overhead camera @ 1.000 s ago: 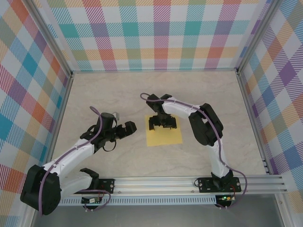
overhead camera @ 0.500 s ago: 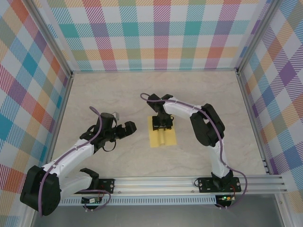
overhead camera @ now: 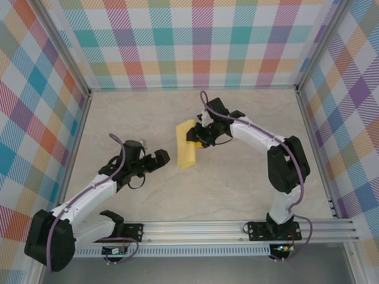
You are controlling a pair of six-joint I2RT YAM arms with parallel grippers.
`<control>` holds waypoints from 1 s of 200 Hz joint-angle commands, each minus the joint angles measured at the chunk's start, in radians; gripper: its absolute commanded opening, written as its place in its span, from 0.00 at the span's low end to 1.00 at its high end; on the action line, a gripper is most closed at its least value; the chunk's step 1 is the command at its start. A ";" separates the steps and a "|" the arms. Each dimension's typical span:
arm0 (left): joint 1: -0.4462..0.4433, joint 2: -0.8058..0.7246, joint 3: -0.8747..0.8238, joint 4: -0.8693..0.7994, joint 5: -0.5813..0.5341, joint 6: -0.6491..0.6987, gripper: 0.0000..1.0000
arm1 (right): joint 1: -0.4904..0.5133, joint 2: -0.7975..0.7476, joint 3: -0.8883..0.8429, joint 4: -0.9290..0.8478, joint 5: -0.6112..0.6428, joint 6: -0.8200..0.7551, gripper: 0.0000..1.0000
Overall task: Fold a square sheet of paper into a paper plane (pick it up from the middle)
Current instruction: First fold in half a square sheet of paper at the center of the table.
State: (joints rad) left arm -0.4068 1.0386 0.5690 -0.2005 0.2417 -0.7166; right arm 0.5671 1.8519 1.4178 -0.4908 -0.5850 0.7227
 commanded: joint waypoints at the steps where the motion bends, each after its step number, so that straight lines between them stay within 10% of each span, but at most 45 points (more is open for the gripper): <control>1: 0.010 0.008 0.052 0.069 0.082 -0.040 1.00 | -0.008 0.052 -0.053 0.123 -0.118 0.069 0.40; 96: -0.029 0.232 0.083 0.177 0.143 -0.092 0.98 | -0.054 0.118 -0.163 0.081 -0.006 -0.004 0.65; 200: -0.122 0.538 0.217 0.247 0.175 -0.115 0.90 | -0.118 0.057 -0.247 0.085 -0.082 -0.029 0.65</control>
State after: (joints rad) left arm -0.5076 1.5314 0.7509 0.0071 0.3824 -0.8200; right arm 0.4564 1.9240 1.1873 -0.4103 -0.6071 0.7177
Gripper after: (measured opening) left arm 0.908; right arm 0.651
